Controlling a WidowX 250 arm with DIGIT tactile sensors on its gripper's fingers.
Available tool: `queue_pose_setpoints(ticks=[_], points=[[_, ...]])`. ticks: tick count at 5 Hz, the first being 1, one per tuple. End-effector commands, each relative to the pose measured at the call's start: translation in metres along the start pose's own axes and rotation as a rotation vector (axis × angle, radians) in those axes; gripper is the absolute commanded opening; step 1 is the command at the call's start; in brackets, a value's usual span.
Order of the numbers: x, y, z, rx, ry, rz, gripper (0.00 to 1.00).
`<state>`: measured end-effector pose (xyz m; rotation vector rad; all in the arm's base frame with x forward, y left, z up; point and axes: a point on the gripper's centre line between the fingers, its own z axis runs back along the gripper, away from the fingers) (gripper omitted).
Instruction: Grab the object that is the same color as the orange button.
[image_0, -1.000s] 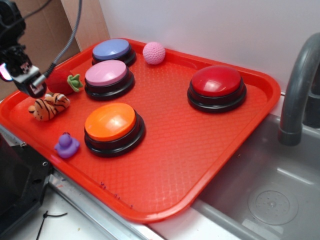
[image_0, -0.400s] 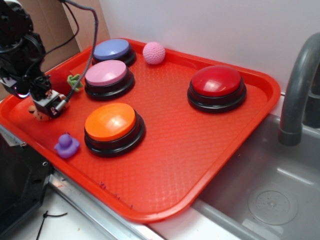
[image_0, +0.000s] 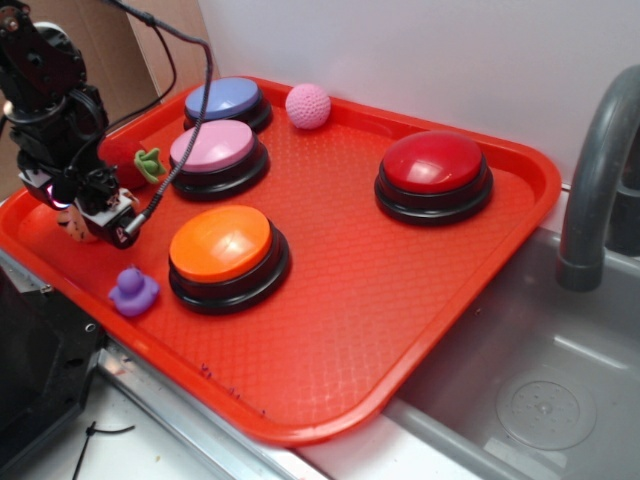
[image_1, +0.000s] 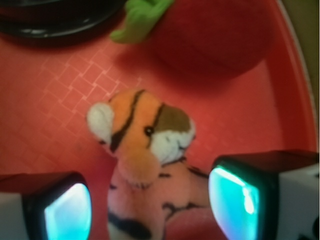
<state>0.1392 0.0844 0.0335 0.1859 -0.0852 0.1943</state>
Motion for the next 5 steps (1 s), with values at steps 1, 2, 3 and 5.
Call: queue_pose_setpoints(ticks=[1,2,3,5], points=[[0.007,0.015,-0.002,-0.019,-0.036,-0.013,0.0],[0.007,0.017,-0.003,-0.011,-0.025,-0.007,0.0],[0.009,0.014,0.005,-0.01,0.003,-0.028,0.0],[0.017,0.003,0.049,-0.114,0.089,-0.102,0.0]])
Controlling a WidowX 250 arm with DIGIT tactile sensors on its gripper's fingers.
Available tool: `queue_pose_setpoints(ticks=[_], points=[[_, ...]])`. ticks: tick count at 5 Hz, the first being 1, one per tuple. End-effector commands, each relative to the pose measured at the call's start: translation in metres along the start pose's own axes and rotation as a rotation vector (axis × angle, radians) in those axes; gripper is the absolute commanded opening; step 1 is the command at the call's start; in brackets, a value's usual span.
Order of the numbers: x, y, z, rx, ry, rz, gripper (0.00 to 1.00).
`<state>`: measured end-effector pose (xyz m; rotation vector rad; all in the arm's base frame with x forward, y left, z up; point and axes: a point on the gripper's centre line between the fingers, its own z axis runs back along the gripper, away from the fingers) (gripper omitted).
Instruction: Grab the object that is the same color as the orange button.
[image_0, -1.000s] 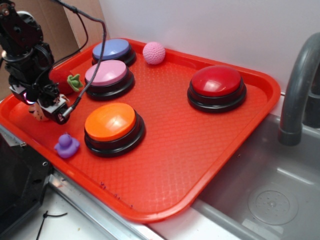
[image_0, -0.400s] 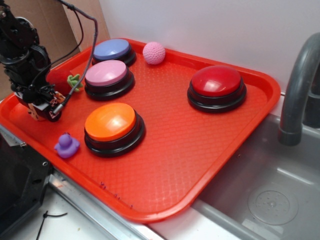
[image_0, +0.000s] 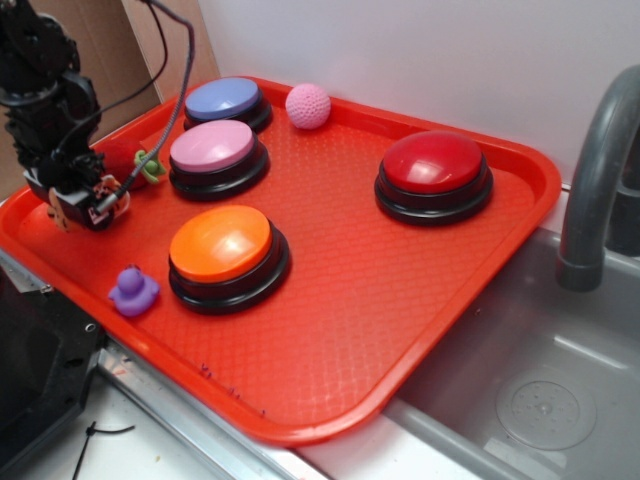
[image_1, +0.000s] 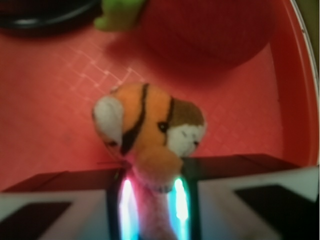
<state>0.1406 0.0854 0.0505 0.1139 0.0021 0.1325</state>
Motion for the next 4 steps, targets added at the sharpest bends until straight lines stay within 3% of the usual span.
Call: queue_pose_setpoints(ticks=[1,3,4], points=[[0.014,-0.027,0.071,-0.168,-0.011,-0.106,0.0],[0.024,-0.07,0.131,-0.243,-0.102,-0.159,0.0],[0.032,-0.09,0.151,-0.21,-0.13,-0.187,0.0]])
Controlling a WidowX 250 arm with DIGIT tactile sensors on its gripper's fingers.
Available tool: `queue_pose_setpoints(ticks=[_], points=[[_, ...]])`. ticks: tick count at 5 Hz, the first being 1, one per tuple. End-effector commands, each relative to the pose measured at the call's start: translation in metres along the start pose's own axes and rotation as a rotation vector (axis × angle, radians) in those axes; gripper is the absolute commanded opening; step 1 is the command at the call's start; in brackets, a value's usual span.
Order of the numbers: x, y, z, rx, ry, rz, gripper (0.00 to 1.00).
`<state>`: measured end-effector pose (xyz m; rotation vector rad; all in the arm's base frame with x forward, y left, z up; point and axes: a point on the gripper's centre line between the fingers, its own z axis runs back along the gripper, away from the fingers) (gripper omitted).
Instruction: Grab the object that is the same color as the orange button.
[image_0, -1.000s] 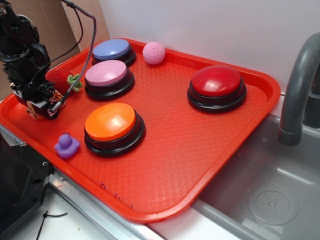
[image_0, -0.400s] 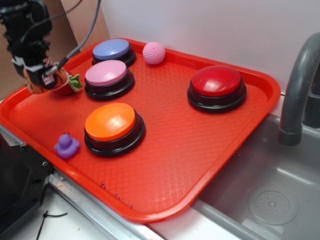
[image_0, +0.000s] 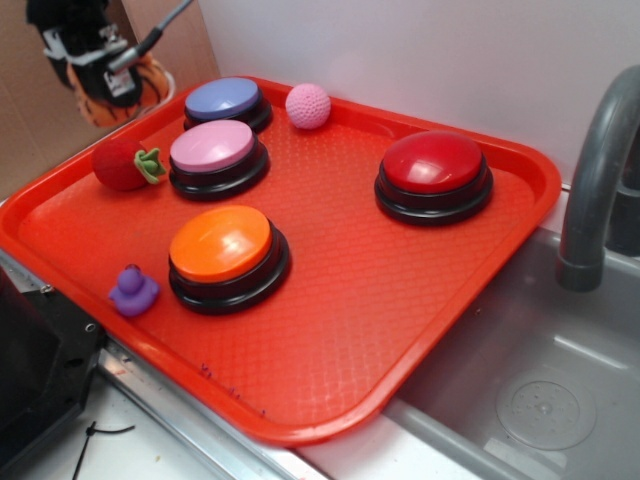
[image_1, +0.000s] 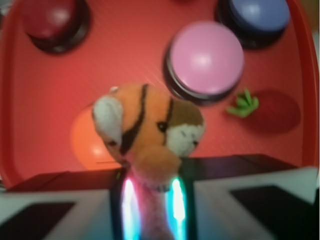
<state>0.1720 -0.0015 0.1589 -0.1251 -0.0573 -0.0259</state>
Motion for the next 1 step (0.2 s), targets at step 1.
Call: queue_pose_setpoints(ticks=[1], points=[[0.0261,-0.0242,0.0257,0.095,-0.042,-0.107,0.0]])
